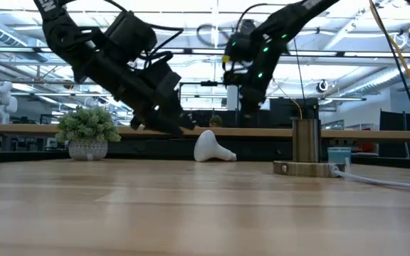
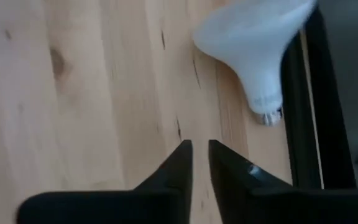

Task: Screw lightbulb
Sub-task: Insert the white lightbulb into the lamp

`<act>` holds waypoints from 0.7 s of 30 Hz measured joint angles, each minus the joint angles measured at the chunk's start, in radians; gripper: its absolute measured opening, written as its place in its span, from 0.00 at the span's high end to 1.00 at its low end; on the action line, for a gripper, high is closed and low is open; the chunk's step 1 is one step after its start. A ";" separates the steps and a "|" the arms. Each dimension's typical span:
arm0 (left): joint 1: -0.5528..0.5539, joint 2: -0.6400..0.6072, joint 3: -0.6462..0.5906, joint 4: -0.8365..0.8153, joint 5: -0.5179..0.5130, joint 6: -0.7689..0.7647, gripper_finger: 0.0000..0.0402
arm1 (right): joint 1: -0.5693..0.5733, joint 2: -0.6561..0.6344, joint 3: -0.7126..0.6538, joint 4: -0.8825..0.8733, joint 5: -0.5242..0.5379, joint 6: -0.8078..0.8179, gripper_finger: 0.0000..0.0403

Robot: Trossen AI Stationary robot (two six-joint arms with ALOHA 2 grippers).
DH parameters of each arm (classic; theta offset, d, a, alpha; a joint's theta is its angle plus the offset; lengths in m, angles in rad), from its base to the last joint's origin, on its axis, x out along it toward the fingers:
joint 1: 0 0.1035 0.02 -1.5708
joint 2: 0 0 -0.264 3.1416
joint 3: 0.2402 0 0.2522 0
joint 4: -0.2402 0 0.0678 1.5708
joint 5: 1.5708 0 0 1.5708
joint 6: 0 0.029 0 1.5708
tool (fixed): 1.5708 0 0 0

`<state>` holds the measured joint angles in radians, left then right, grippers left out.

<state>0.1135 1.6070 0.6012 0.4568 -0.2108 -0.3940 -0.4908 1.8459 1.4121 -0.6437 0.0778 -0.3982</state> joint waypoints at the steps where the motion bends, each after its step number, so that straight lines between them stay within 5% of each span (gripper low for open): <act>1: 0.000 0.000 -0.006 0.001 0.000 -0.009 0.42 | -0.005 0.029 0.030 -0.023 -0.001 -0.029 0.86; 8: -0.001 0.000 -0.035 0.002 0.000 -0.047 0.42 | -0.019 0.171 0.177 -0.103 0.111 -0.294 0.65; 14: -0.002 0.000 -0.042 0.001 0.013 -0.064 0.42 | -0.020 0.254 0.199 0.014 0.125 -0.478 0.48; 21: -0.012 0.000 -0.043 -0.005 0.016 -0.068 0.42 | -0.025 0.343 0.203 0.182 0.121 -0.509 0.43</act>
<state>0.1017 1.6070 0.5587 0.4515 -0.1944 -0.4622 -0.5156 2.1885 1.6150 -0.4614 0.1992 -0.9067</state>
